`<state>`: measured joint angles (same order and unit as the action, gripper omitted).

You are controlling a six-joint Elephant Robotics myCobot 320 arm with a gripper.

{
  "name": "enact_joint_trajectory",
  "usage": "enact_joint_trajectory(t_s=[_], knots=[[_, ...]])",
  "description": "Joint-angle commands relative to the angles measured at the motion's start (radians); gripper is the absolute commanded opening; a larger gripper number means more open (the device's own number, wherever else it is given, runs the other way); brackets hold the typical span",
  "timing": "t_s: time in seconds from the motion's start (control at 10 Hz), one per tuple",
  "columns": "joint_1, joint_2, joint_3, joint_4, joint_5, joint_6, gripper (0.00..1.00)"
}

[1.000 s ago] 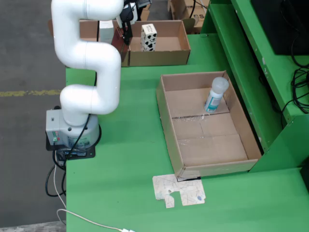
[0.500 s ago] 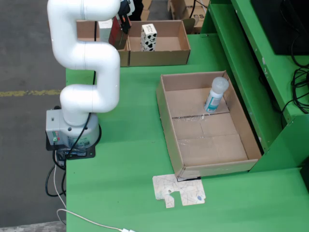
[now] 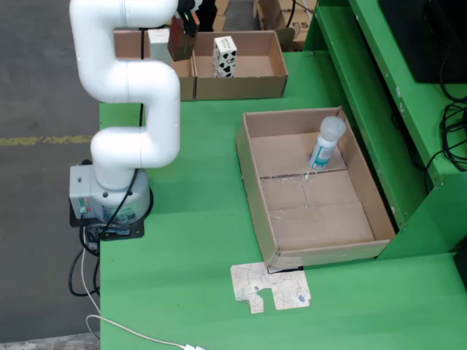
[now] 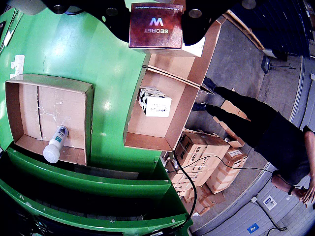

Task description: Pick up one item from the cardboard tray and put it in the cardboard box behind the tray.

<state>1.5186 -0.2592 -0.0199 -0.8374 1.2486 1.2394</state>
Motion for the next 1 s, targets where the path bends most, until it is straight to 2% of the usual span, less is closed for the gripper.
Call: enact_joint_trajectory(t_s=[0.0,0.9], knots=[[0.025,-0.012,0.020,0.059,-0.052,-0.025,0.00],[0.056,-0.066,0.020,0.108,-0.146,-0.083,0.00]])
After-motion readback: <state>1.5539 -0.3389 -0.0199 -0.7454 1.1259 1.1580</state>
